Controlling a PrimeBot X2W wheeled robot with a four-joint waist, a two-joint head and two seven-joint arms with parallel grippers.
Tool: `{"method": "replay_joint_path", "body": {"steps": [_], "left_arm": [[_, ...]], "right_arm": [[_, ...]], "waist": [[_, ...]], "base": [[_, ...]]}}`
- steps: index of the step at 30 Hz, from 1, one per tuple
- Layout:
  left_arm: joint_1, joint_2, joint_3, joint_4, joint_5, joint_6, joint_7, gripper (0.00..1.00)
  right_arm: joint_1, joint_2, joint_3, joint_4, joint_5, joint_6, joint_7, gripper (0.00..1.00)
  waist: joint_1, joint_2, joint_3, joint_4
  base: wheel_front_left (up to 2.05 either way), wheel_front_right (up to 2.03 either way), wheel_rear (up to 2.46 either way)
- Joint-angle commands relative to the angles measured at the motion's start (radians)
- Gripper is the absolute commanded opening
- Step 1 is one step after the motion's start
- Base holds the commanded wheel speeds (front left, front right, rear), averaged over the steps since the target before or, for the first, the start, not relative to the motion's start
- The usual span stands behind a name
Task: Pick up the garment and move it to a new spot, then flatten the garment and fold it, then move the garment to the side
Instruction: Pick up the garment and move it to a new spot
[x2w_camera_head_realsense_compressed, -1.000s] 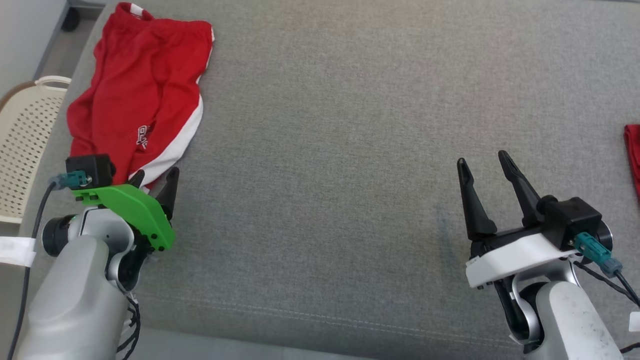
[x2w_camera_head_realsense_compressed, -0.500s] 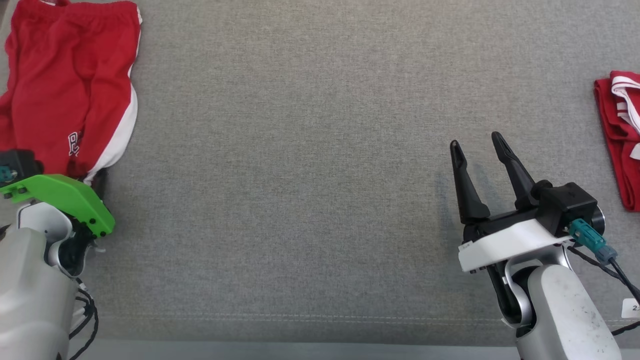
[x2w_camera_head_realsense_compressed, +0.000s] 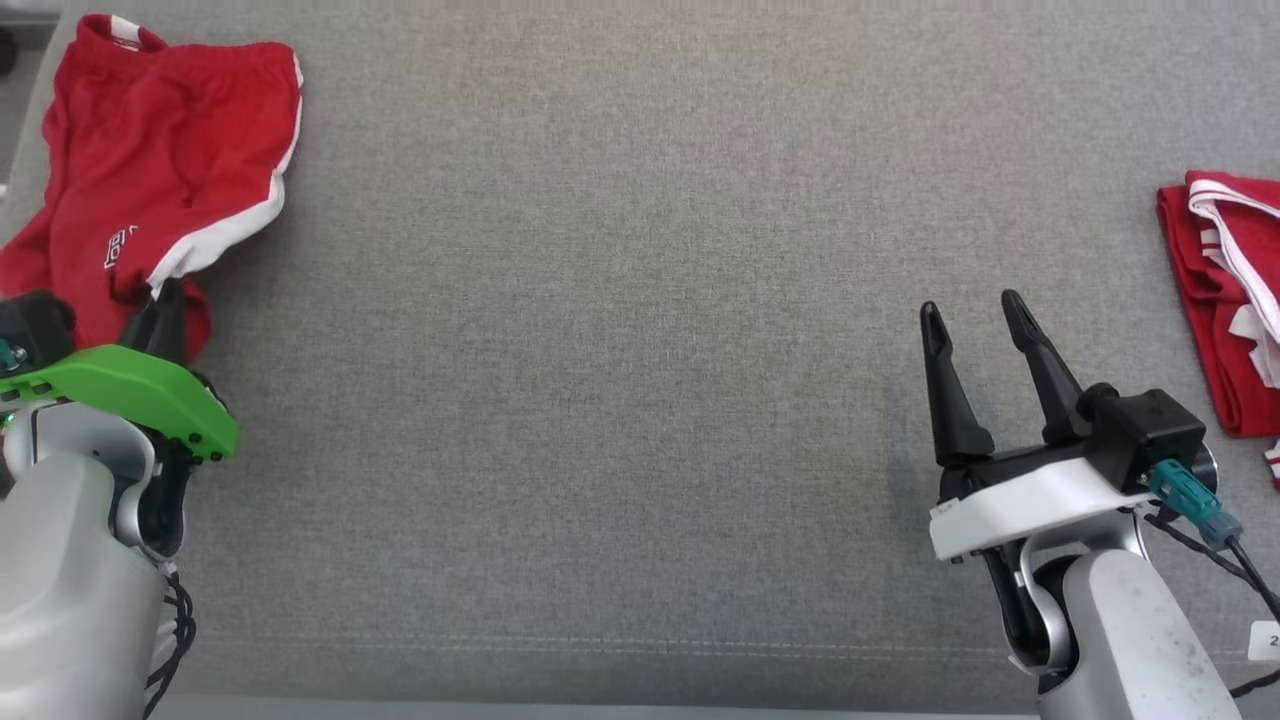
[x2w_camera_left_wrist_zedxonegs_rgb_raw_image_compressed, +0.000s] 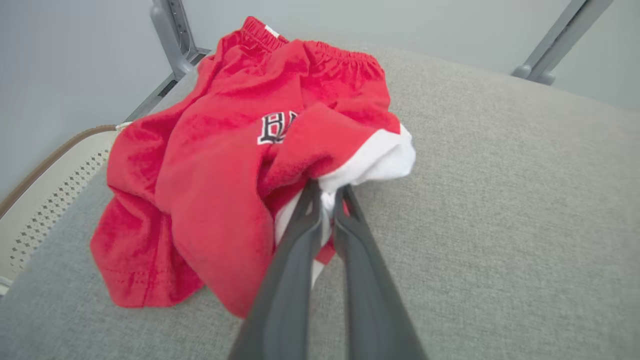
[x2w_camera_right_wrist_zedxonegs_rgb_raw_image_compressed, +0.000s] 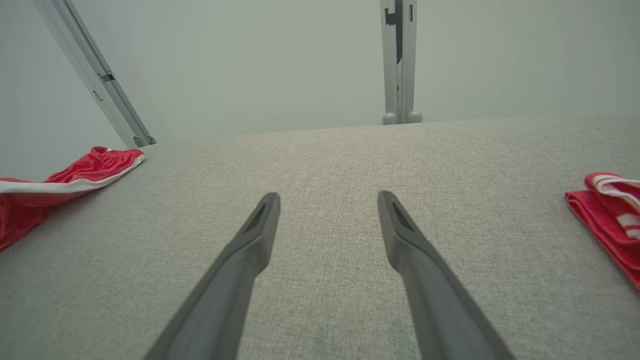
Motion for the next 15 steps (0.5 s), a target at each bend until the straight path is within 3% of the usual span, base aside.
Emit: {"method": "replay_joint_path", "body": {"steps": [1,7,15], "left_arm": [[0.028,0.009,-0.002,-0.042,0.012,0.020,-0.025,0.00],[0.131,0.030,-0.016,-0.275,0.049,0.098,-0.043,0.00],[0.311,0.054,-0.049,-0.643,0.088,0.228,0.015,0.00]], "right_arm": [[0.023,-0.002,-0.004,0.005,0.009,-0.001,-0.005,1.00],[0.057,0.001,-0.006,0.008,0.020,-0.001,0.001,1.00],[0.104,0.003,-0.011,0.007,0.031,-0.001,0.006,1.00]], "waist": [[-0.0001,0.0000,-0.047,0.020],[-0.0001,0.0000,-0.123,0.027],[-0.0001,0.0000,-0.211,0.000]], "base": [[0.00,0.00,0.00],[0.00,0.00,0.00],[0.00,0.00,0.00]]}}
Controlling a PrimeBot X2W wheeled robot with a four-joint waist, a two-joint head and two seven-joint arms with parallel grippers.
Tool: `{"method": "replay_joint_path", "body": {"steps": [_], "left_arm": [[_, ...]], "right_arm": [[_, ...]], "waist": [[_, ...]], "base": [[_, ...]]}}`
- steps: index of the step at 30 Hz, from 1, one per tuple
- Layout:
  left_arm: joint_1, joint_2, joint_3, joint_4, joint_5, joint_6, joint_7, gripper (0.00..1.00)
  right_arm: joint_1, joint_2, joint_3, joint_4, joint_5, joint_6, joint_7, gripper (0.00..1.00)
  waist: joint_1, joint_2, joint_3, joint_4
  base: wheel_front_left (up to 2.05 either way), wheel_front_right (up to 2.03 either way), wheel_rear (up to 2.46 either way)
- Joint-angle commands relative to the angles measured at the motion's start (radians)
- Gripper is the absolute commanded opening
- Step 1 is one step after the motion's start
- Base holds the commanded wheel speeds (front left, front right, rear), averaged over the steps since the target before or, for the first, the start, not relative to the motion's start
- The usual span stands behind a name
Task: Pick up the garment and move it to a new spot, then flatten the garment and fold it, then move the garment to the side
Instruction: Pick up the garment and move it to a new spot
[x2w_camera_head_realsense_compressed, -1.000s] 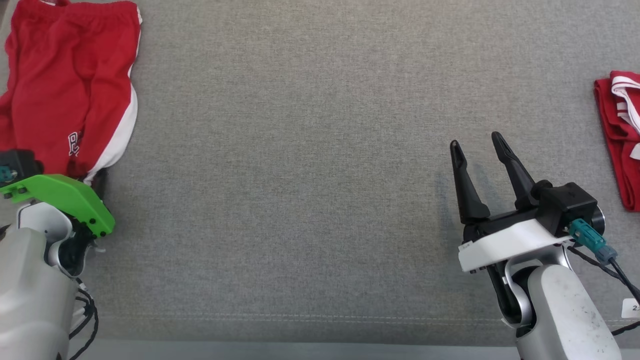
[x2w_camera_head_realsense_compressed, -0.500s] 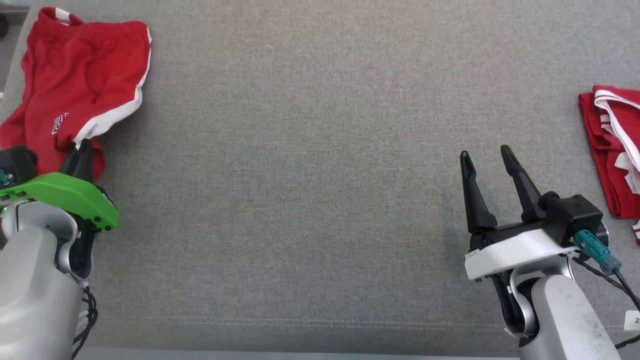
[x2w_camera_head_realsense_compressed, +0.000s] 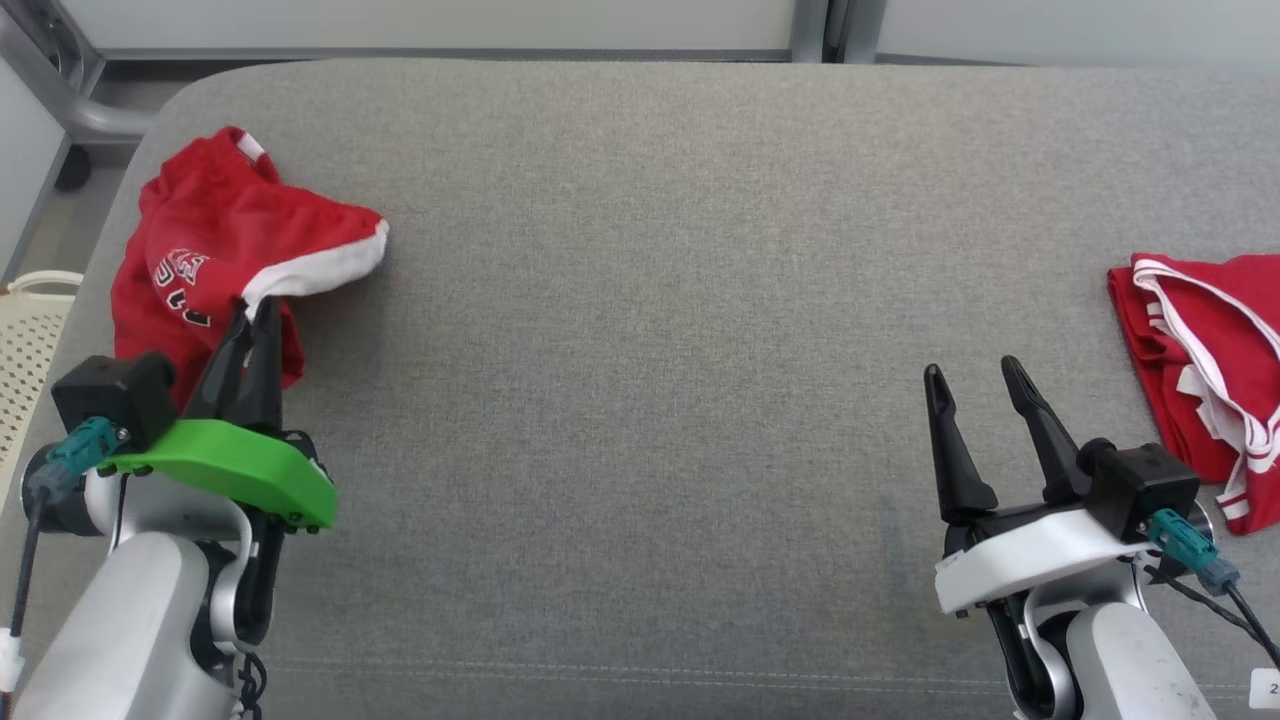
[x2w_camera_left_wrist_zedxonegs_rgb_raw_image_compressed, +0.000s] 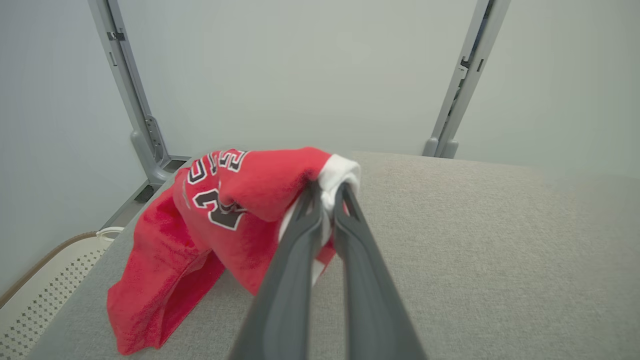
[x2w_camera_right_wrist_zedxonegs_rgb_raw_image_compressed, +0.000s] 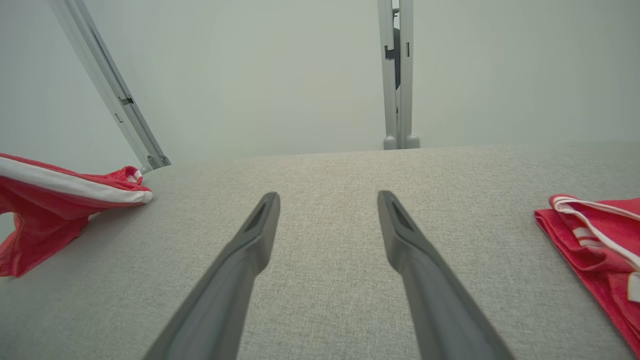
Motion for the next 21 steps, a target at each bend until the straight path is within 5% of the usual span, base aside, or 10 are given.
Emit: {"method": "replay_joint_path", "body": {"steps": [1,7,21], "left_arm": [[0.037,0.008,-0.010,-0.066,0.017,0.025,0.013,0.00],[0.071,-0.004,-0.060,-0.216,0.044,0.069,0.070,0.00],[-0.082,-0.105,-0.157,-0.152,0.067,0.032,0.105,0.00]], "right_arm": [[0.022,-0.002,-0.004,-0.001,0.008,-0.001,0.005,1.00],[0.036,-0.002,-0.004,-0.010,0.024,-0.001,0.008,1.00],[0.014,-0.002,0.008,-0.004,0.066,-0.001,-0.007,1.00]], "waist": [[0.0000,0.0000,-0.052,-0.022],[0.0000,0.0000,-0.082,-0.081],[0.0000,0.0000,-0.035,-0.329]], "base": [[0.00,0.00,0.00],[0.00,0.00,0.00],[0.00,0.00,0.00]]}}
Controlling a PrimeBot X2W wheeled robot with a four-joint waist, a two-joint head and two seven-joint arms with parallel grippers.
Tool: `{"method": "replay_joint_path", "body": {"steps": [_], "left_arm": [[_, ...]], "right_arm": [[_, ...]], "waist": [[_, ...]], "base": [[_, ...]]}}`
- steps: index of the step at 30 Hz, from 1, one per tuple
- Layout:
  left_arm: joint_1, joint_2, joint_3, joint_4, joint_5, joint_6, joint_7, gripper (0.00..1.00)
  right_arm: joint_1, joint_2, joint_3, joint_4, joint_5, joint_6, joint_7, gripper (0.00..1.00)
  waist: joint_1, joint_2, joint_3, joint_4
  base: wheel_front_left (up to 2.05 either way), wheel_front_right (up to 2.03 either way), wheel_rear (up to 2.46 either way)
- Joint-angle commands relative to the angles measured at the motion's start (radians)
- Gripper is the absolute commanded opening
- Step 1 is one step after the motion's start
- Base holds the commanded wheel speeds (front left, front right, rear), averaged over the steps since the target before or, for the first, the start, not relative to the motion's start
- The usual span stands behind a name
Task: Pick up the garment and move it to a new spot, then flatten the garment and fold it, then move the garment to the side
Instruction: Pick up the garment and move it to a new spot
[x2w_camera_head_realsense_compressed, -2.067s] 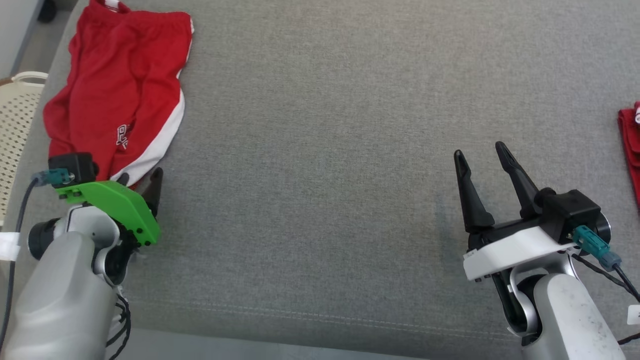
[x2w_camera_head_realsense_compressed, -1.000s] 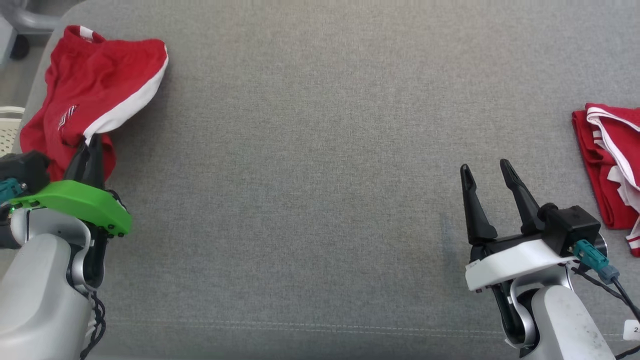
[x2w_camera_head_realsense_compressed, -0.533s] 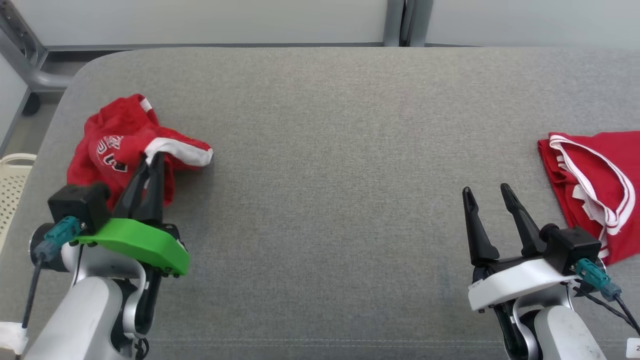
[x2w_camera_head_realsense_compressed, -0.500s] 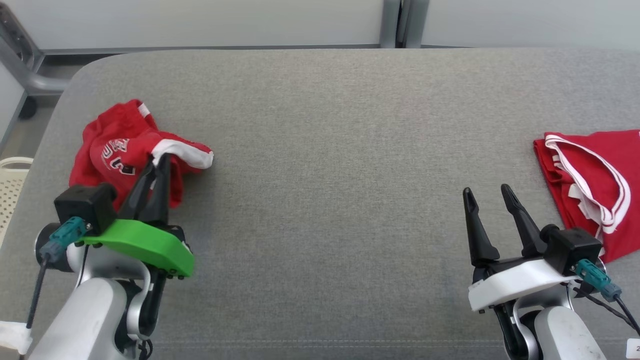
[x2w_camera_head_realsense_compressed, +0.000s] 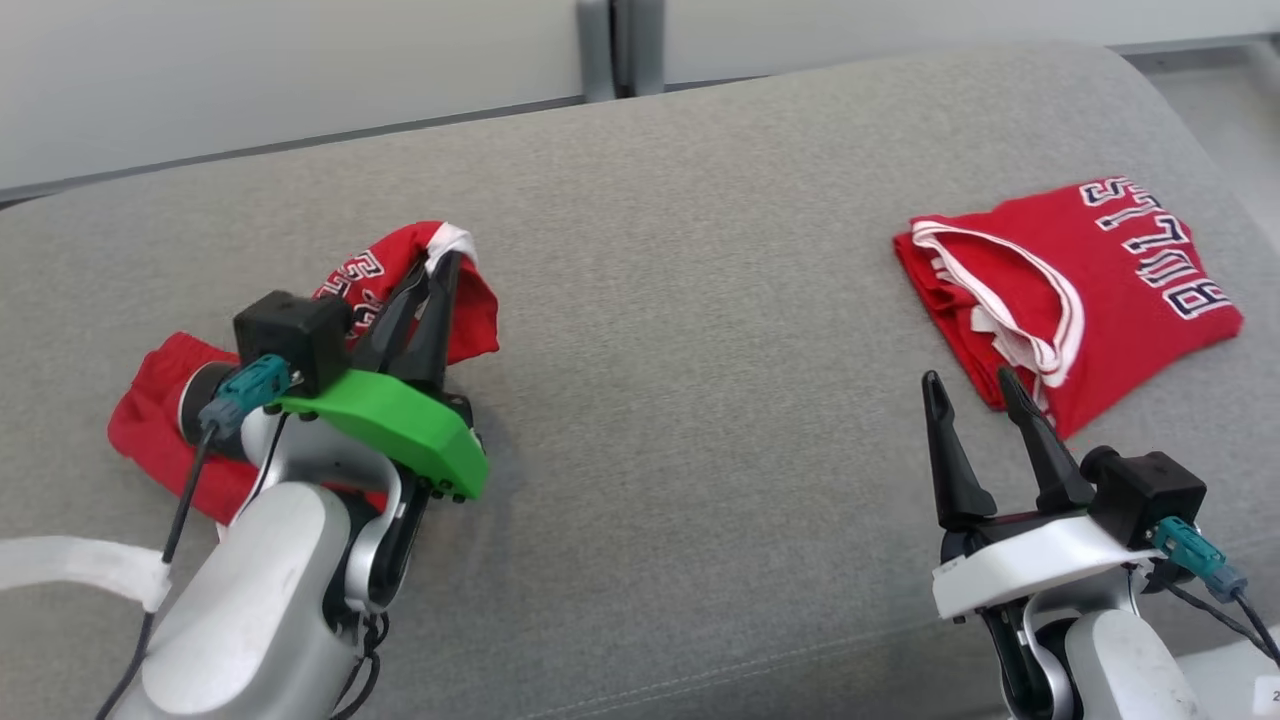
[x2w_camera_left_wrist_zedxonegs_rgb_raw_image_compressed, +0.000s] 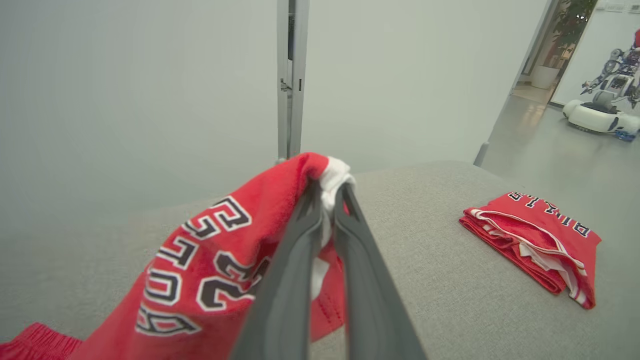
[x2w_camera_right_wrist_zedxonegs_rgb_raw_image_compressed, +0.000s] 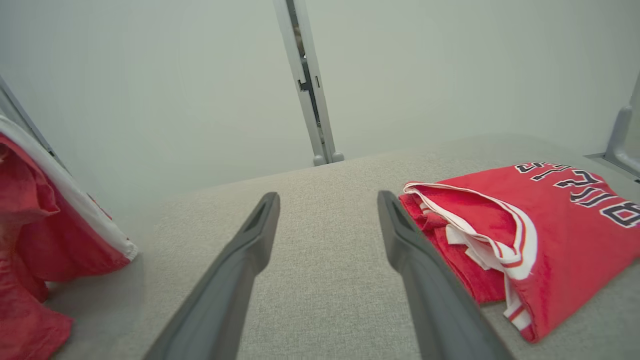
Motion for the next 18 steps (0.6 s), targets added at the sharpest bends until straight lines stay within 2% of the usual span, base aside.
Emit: {"method": "replay_joint_path", "body": {"steps": [1,9,13,18], "left_arm": [[-0.025,-0.006,-0.007,0.012,0.009,-0.007,-0.001,0.00],[-0.144,-0.077,-0.062,0.111,0.029,-0.050,0.001,0.00],[-0.213,-0.119,-0.084,0.201,0.038,-0.077,-0.017,0.00],[-0.263,-0.157,-0.099,0.310,0.037,-0.101,-0.041,0.00]], "right_arm": [[-0.011,-0.003,0.004,0.004,0.008,-0.001,-0.009,1.00],[-0.034,-0.002,0.007,0.027,0.047,-0.001,-0.040,1.00],[-0.051,-0.002,0.018,0.042,0.068,-0.001,-0.058,1.00],[-0.073,-0.002,0.029,0.057,0.084,-0.001,-0.072,1.00]], "waist": [[0.0000,0.0000,0.036,-0.114],[0.0000,0.0000,0.114,-0.241],[0.0000,0.0000,0.165,-0.276],[0.0000,0.0000,0.212,-0.289]], "base": [[0.00,0.00,0.00],[0.00,0.00,0.00],[0.00,0.00,0.00],[0.00,0.00,0.00]]}}
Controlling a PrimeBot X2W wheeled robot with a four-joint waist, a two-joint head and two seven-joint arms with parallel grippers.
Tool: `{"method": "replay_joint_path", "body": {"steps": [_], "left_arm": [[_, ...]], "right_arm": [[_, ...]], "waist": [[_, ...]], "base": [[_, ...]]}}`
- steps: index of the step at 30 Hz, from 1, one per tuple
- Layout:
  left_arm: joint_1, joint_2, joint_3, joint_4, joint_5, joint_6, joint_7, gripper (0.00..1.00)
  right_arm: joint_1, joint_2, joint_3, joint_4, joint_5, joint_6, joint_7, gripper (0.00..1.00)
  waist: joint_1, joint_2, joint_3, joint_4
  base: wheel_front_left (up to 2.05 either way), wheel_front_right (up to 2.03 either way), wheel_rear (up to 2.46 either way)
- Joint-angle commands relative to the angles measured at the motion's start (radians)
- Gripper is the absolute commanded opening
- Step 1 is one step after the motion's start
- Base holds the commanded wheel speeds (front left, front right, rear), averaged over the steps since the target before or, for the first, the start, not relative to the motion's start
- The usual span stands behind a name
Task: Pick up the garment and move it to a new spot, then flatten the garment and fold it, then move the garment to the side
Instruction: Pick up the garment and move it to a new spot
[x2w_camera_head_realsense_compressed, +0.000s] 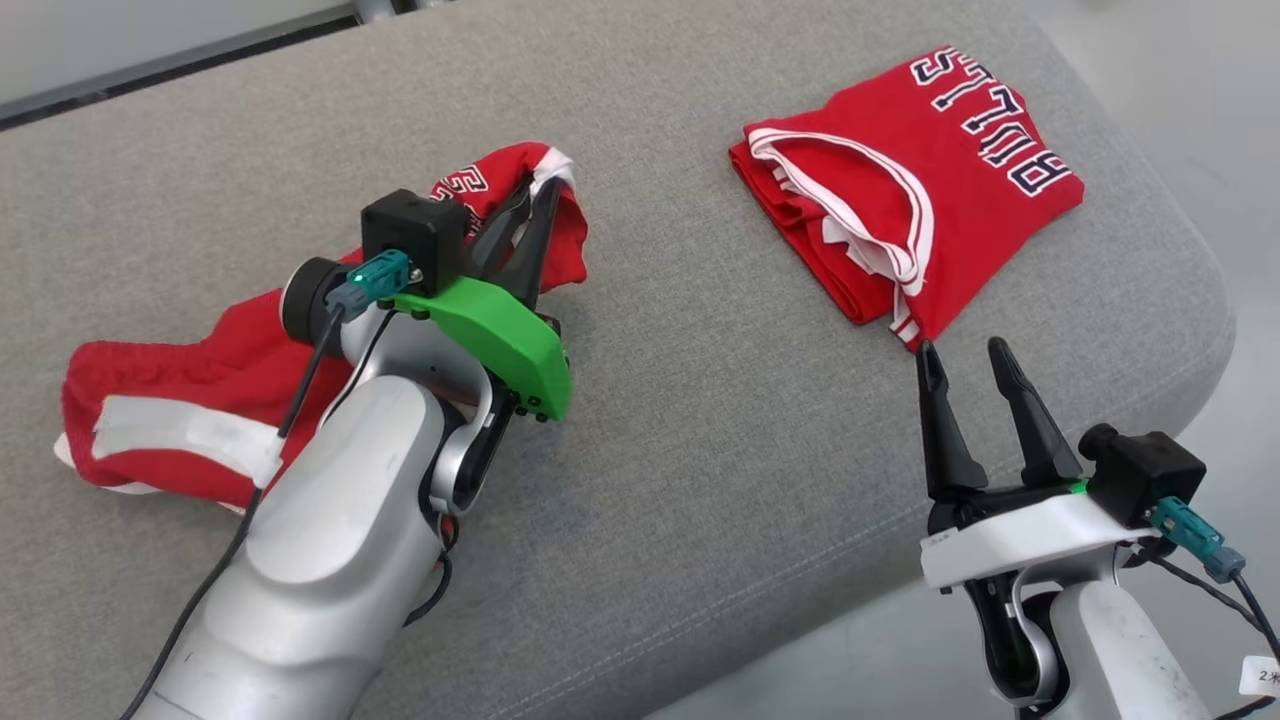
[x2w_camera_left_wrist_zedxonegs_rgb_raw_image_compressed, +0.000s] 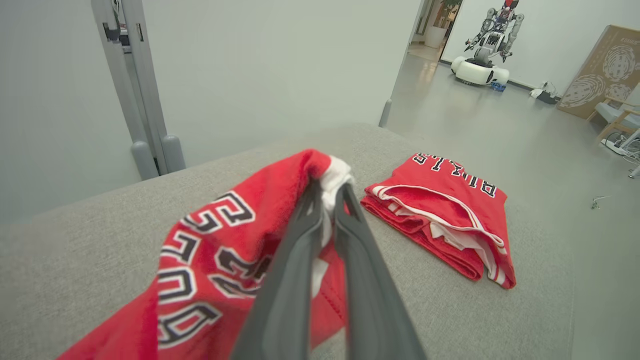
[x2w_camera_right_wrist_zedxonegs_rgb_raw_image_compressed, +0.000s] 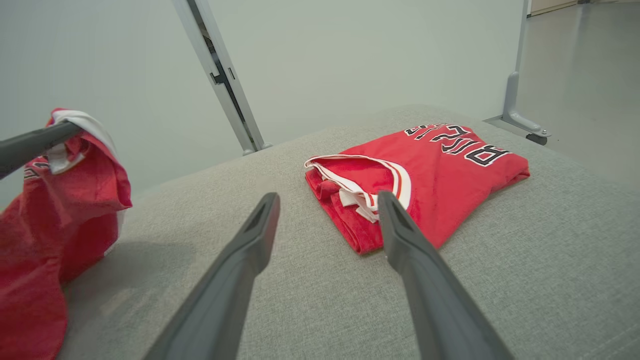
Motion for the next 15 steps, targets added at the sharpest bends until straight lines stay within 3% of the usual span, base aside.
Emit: {"method": "replay_joint_path", "body": {"steps": [1,6,8,9,15], "left_arm": [[-0.021,-0.001,-0.004,0.031,0.000,-0.010,-0.007,0.00],[-0.049,-0.039,-0.015,0.163,-0.018,-0.040,-0.015,0.00],[-0.062,-0.052,-0.021,0.201,-0.020,-0.054,-0.023,0.48],[-0.064,-0.057,-0.027,0.221,-0.022,-0.060,-0.023,1.00],[-0.079,-0.075,-0.058,0.263,0.001,-0.078,-0.057,1.00]], "right_arm": [[-0.017,-0.001,0.006,0.005,0.007,0.000,-0.008,1.00],[-0.035,-0.001,0.015,0.022,0.016,0.000,-0.015,1.00],[-0.041,-0.001,0.016,0.027,0.017,0.000,-0.017,1.00],[-0.043,-0.001,0.015,0.029,0.018,0.000,-0.017,1.00],[-0.051,-0.001,0.008,0.039,0.009,0.000,-0.019,1.00]], "waist": [[0.0000,-0.0001,0.059,-0.042],[0.0000,-0.0001,0.080,-0.039],[0.0000,-0.0001,0.085,-0.034],[0.0000,-0.0001,0.086,-0.030],[0.0000,-0.0001,0.075,-0.001]], "base": [[0.00,0.00,0.00],[0.00,0.00,0.00],[0.00,0.00,0.00],[0.00,0.00,0.00],[0.00,0.00,0.00]]}}
